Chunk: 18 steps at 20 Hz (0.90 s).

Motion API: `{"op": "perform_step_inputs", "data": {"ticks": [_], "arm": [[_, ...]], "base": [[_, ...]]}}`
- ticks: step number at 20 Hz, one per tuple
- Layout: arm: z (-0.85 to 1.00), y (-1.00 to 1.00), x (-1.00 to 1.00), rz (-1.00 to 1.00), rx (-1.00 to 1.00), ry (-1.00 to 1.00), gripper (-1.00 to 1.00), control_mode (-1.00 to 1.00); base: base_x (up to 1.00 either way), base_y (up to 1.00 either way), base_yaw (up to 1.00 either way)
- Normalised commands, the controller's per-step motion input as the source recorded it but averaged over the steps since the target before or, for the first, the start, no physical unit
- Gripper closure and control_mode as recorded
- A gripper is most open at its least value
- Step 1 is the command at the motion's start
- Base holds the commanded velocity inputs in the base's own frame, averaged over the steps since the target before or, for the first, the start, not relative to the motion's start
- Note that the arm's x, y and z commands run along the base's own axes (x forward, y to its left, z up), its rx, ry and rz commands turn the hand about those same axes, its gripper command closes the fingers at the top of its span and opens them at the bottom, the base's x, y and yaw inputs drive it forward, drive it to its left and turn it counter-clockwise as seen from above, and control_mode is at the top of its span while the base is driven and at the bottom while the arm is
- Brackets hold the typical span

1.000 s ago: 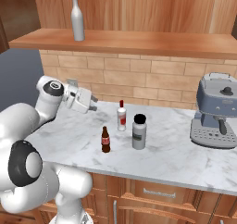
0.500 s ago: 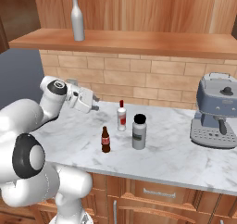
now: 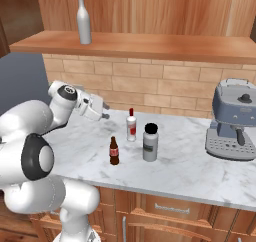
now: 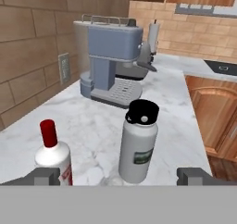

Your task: Sort all alcoholic drinks to one cabinet, and non-alcoholic drinks to the other.

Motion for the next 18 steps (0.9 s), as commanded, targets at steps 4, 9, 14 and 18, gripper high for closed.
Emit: {"op": "perform_step_inputs", "data": {"ticks": [4,9,14,18], "arm": [[-0.11,-0.17,0.13,0.05,0.05,0.0,-1.0,-1.0],[-0.13,-0.13,0.16,0.04,0.04,0.0,-1.0,-1.0],[-0.18,-0.04,0.21,0.01,0.01,-0.01,-1.0,-1.0],[-0.18,0.0,0.19,0.0,0.0,-0.03,-1.0,-1.0]], "base": [[0.0,0.0,0.0],[0.0,0.0,0.0],[0.0,0.0,0.0],[0.0,0.0,0.0]]}}
